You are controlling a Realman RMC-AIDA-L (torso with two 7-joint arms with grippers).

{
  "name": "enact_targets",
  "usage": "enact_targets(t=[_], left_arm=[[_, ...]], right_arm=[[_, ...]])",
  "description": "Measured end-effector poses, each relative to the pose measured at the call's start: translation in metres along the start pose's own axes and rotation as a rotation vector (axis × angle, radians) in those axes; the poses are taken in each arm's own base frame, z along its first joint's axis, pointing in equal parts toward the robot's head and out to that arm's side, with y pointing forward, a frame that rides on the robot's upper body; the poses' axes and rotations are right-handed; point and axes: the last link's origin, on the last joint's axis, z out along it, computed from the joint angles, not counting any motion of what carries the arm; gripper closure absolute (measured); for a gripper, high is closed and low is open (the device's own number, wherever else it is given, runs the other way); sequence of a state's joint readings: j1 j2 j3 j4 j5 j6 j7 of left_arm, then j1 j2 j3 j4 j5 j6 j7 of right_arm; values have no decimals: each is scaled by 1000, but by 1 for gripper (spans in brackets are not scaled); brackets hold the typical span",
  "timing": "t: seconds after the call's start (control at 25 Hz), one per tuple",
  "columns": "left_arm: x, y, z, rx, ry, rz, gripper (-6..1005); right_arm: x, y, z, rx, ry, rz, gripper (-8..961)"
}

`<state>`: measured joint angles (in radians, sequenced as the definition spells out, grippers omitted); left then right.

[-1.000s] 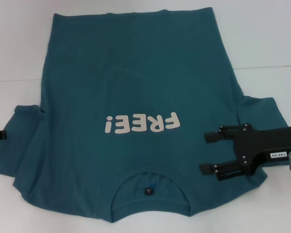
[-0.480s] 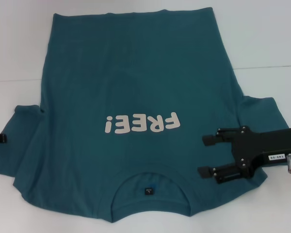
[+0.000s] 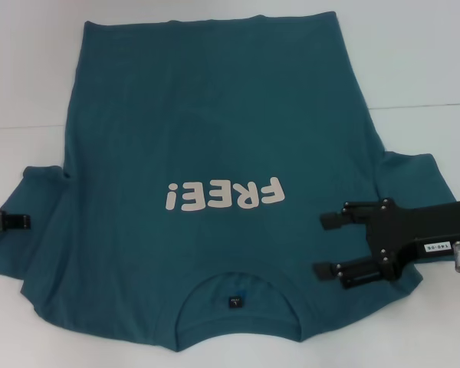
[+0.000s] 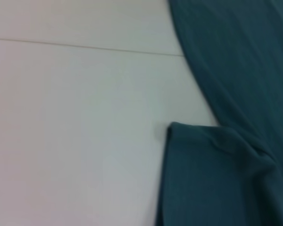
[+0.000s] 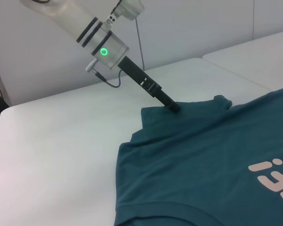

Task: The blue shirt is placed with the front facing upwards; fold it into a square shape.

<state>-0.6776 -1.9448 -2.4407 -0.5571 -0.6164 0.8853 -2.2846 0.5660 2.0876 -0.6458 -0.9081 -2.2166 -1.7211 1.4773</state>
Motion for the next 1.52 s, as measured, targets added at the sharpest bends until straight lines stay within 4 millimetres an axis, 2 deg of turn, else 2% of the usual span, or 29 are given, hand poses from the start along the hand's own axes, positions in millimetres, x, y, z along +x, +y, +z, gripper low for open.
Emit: enact_targets(t=[0.32,0.96,1.52], left_arm=[[1,4,0,-22,-7,6,268],[3,-12,-5,57,36,15,272],[-2,-3,5,64,8,57,274]], right_arm=[[0,-2,0,11,2,1,14],[0,-2,-1,14,2,-1,15],[0,-1,1,6,10,8,14]])
